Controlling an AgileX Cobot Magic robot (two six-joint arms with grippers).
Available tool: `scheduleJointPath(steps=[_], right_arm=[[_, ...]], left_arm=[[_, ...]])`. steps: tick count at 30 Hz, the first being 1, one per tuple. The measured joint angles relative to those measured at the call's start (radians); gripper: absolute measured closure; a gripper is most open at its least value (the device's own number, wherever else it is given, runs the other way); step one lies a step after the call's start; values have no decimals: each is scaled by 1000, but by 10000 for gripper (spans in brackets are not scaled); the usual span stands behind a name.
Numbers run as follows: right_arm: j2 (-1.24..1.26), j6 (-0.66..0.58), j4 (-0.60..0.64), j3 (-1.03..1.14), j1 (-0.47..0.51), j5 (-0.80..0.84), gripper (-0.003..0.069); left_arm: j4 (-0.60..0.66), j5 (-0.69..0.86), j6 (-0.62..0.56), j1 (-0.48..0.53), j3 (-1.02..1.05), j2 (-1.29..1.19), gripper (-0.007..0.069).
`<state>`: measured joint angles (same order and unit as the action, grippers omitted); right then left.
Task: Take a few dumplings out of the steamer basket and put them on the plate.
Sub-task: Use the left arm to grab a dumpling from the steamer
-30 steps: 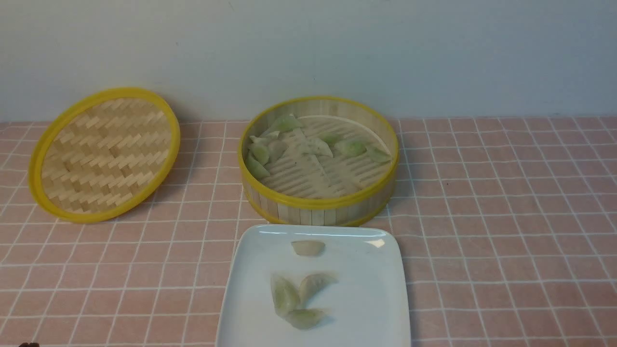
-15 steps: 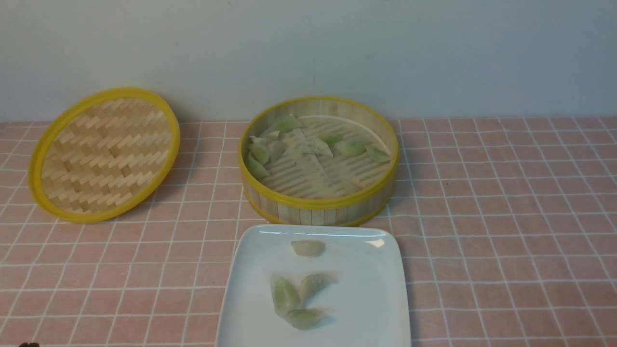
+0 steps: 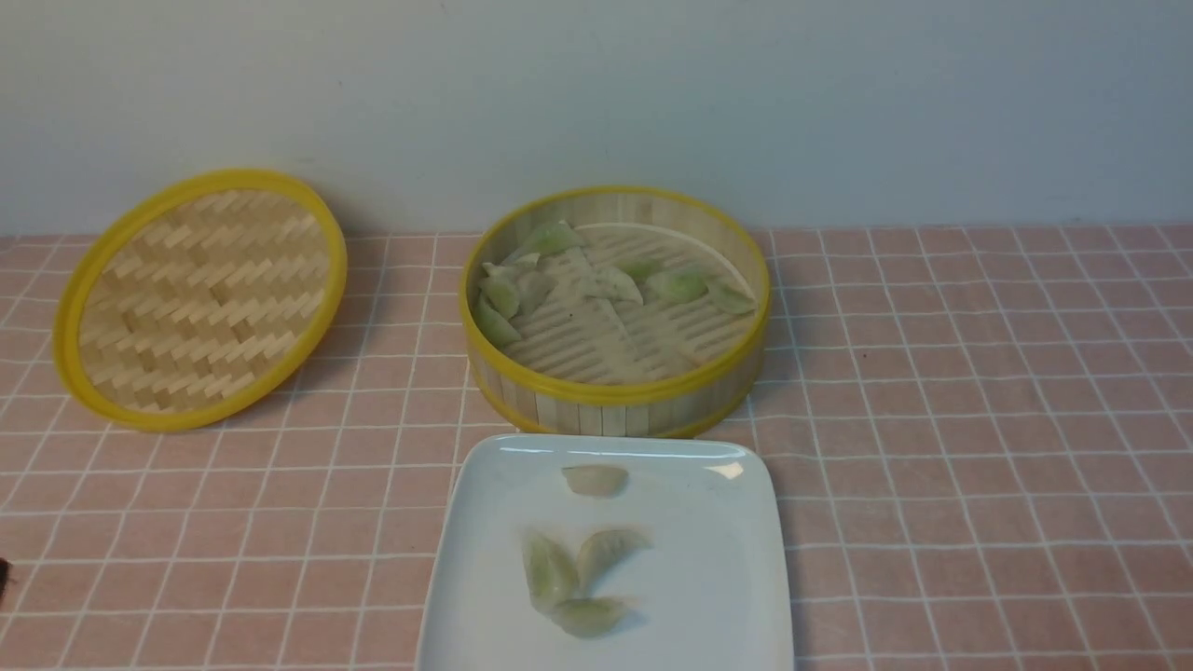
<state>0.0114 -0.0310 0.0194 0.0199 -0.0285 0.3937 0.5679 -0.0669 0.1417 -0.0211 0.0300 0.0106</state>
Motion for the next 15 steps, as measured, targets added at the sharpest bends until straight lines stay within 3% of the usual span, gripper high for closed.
scheduleJointPath(steps=[2, 8, 15], right_arm=[[0, 0, 0, 0, 0, 0, 673], [0, 21, 67, 7, 0, -44, 673], [0, 180, 426, 9, 0, -344, 673]], left_arm=[[50, -105, 5, 0, -10, 0, 631], [-19, -12, 3, 0, -224, -51, 631], [-223, 686, -81, 0, -827, -547, 631]])
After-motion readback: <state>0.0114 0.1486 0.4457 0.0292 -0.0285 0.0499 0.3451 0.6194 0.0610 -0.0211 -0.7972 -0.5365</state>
